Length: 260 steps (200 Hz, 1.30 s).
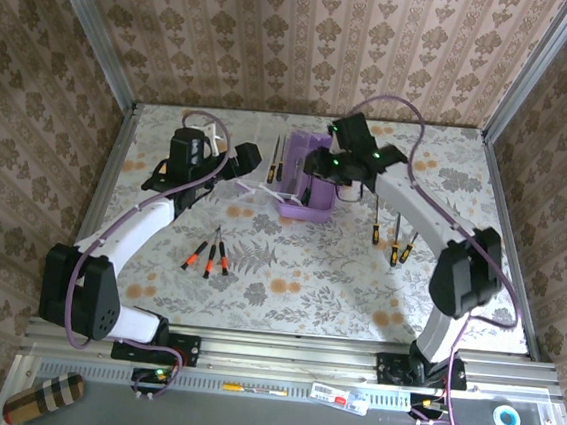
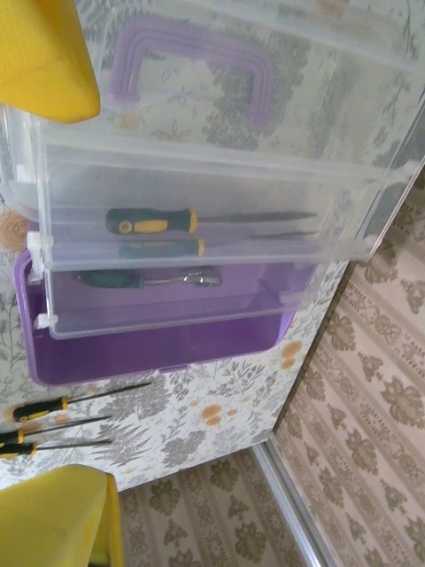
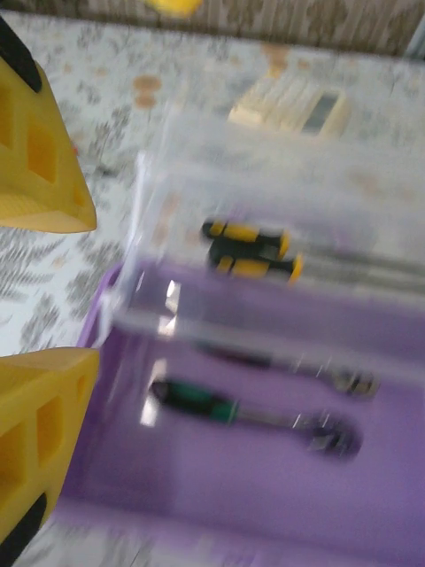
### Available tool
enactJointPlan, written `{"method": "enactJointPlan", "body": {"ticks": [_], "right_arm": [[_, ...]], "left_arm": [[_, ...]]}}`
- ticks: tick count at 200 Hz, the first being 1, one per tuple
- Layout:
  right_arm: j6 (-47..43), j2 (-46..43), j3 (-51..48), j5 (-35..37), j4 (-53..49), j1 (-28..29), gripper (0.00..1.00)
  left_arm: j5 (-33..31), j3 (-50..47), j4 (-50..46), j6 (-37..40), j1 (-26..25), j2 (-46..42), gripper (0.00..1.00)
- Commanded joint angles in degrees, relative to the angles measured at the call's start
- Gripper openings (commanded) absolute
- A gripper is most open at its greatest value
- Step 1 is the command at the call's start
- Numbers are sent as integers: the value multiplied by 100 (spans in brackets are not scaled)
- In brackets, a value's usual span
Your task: Pack the tool kit
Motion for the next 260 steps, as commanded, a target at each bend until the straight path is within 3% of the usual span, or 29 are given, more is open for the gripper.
{"method": "enactJointPlan", "body": {"ticks": [1,35,91,144,260], "right_arm": [[-285,-648,-962,453,74,-301,42],[-517,-1405,-2138,491,-46,-990,45],[-953,-1577,-2761,108,-431,-1811,48],[-840,-1606,-2984,297,-281,-1899,48],[-744,-569,-2861,690,-214,-1892,47]], "left_arm": [[65,2,103,52,-222,91,100],[124,20,92,71,-616,304,100],[424,143,65,-9,-1396,697,100],[376,183,-18,79,-1487,605,100],[498,178,30,-87,-1541,624,100]]}}
